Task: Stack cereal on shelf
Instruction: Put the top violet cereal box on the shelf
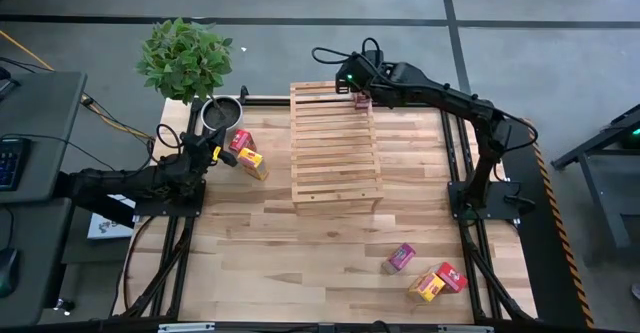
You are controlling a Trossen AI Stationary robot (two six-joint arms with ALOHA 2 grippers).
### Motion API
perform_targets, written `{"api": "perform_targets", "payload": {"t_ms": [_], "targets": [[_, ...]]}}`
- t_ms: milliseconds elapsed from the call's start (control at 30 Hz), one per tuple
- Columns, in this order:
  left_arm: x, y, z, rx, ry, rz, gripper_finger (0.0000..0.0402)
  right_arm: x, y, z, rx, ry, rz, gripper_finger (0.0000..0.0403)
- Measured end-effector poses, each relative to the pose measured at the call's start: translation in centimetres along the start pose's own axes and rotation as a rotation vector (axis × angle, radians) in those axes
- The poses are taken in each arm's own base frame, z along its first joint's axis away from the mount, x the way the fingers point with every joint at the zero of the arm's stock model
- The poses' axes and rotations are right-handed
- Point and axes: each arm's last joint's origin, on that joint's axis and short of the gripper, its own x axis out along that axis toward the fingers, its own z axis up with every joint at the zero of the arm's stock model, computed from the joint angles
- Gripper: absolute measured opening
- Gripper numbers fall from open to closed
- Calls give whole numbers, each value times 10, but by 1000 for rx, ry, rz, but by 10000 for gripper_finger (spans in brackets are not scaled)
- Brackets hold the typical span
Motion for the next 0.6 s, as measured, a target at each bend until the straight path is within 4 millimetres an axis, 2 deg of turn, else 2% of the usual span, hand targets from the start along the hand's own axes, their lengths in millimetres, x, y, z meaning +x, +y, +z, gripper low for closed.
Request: {"api": "perform_targets", "payload": {"t_ms": [400,600], "targets": [[0,0,0,0,0,0,3,0,0,0,-31,1,-2,209],[0,0,0,0,0,0,3,-4,0,2,-59,-19,6,224]]}}
